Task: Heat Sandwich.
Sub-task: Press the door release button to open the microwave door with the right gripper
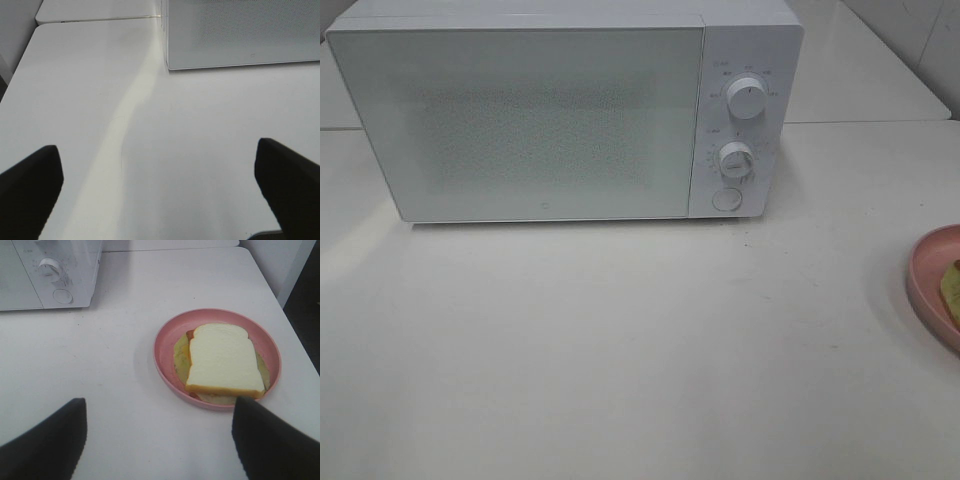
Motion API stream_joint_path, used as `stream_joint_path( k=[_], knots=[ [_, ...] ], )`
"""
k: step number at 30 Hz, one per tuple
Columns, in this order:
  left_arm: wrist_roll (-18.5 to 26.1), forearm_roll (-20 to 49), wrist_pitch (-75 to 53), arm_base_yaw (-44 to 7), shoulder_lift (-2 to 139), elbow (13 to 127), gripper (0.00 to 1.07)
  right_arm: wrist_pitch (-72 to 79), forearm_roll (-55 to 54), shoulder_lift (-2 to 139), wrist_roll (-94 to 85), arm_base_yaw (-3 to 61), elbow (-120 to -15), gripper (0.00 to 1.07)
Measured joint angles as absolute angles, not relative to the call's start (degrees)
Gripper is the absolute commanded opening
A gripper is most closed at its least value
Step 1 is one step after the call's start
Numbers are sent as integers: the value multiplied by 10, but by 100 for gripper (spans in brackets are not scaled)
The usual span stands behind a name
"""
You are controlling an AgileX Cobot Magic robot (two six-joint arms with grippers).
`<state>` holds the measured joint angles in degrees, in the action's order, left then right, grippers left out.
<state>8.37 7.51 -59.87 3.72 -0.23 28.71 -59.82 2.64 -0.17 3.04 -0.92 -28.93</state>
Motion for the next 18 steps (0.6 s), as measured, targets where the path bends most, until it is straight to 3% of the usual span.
stream_joint_path(
  k=[18],
  knots=[
    [84,75,-599,37,-2,287,101,-598,15,-2,30,-9,-290,76]
  ],
)
